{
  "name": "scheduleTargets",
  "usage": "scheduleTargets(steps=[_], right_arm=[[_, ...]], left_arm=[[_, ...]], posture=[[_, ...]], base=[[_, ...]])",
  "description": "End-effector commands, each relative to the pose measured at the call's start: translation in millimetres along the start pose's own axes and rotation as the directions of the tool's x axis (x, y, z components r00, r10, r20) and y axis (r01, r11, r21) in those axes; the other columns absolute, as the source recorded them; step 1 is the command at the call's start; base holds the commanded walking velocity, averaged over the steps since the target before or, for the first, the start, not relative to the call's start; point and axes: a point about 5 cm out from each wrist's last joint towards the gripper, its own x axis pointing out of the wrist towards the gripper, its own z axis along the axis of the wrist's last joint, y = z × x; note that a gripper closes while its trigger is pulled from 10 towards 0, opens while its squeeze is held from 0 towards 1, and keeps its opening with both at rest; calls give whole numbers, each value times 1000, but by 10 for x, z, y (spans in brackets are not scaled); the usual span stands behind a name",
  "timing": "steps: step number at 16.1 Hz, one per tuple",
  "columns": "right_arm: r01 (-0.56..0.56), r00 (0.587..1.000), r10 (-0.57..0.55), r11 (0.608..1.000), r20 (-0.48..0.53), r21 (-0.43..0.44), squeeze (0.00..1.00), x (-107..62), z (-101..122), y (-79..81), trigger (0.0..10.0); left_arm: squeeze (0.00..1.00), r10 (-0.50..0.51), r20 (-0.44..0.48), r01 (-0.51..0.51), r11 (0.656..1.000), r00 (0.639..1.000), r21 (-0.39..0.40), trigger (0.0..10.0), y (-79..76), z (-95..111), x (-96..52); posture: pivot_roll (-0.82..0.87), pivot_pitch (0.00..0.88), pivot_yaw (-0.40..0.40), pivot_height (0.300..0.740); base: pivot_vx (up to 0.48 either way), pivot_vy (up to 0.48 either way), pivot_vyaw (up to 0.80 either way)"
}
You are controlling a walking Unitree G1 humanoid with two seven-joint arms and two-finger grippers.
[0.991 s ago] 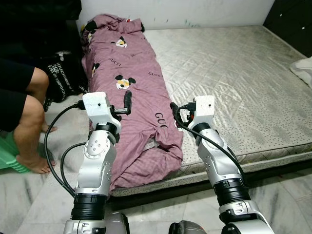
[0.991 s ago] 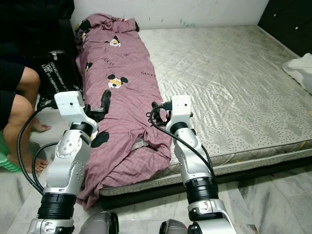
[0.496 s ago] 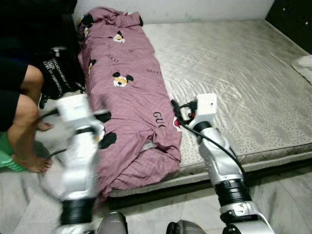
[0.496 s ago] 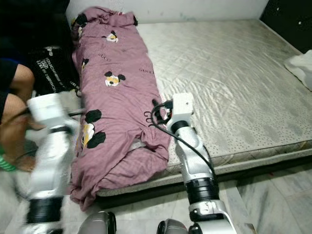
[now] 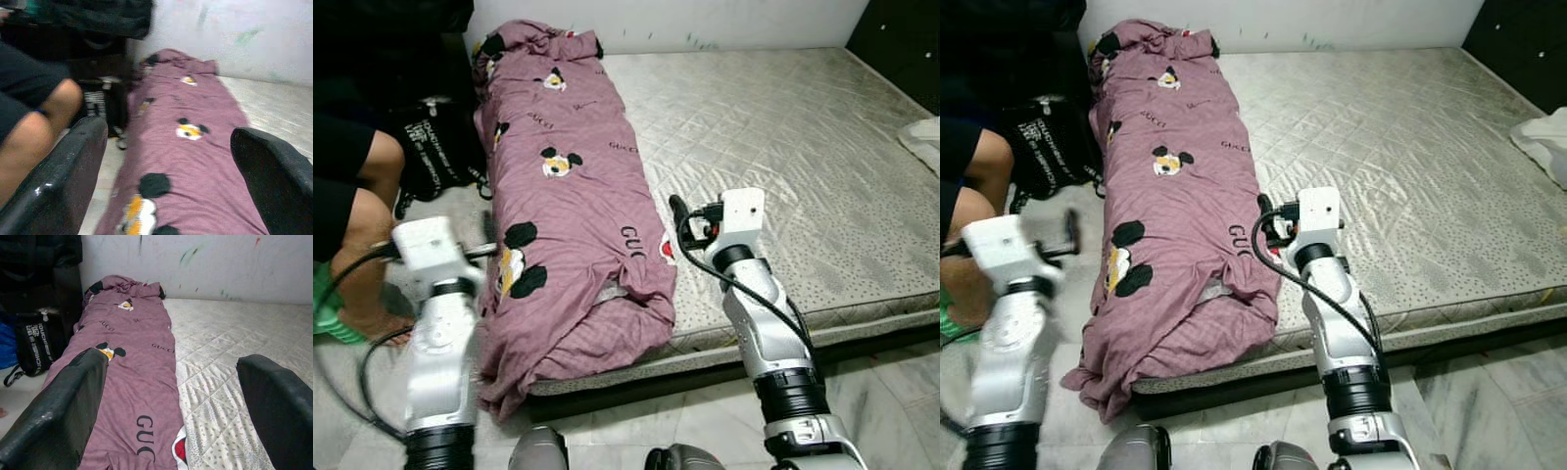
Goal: Clean up the room
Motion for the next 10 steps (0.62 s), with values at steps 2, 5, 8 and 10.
scheduleTargets(steps=[2,5,8,10], right_arm=[[5,1000,-5,1000,11,-3,0,-12,15,-15,10000],[-2,1000,2,1000,5,3,0,-23,5,-8,10000],[-14,1000,14,1000,5,3,0,-16,7,4,10000],[-22,1000,22,1000,-4,-2,0,-10,-4,7,10000]], left_arm=[[0,-11,-25,10,1000,1000,-4,10000,2,-33,15],[0,-31,-23,31,1000,999,-5,10000,-12,-30,25],[0,-7,-27,7,1000,1000,7,10000,2,-30,38],[0,31,-39,-31,999,999,20,10000,31,-43,46]], posture=[[47,32,-43,740],[48,37,-45,711],[49,37,-46,676],[47,32,-49,651]], base=[[0,0,0],[0,0,0],[0,0,0],[0,0,0]])
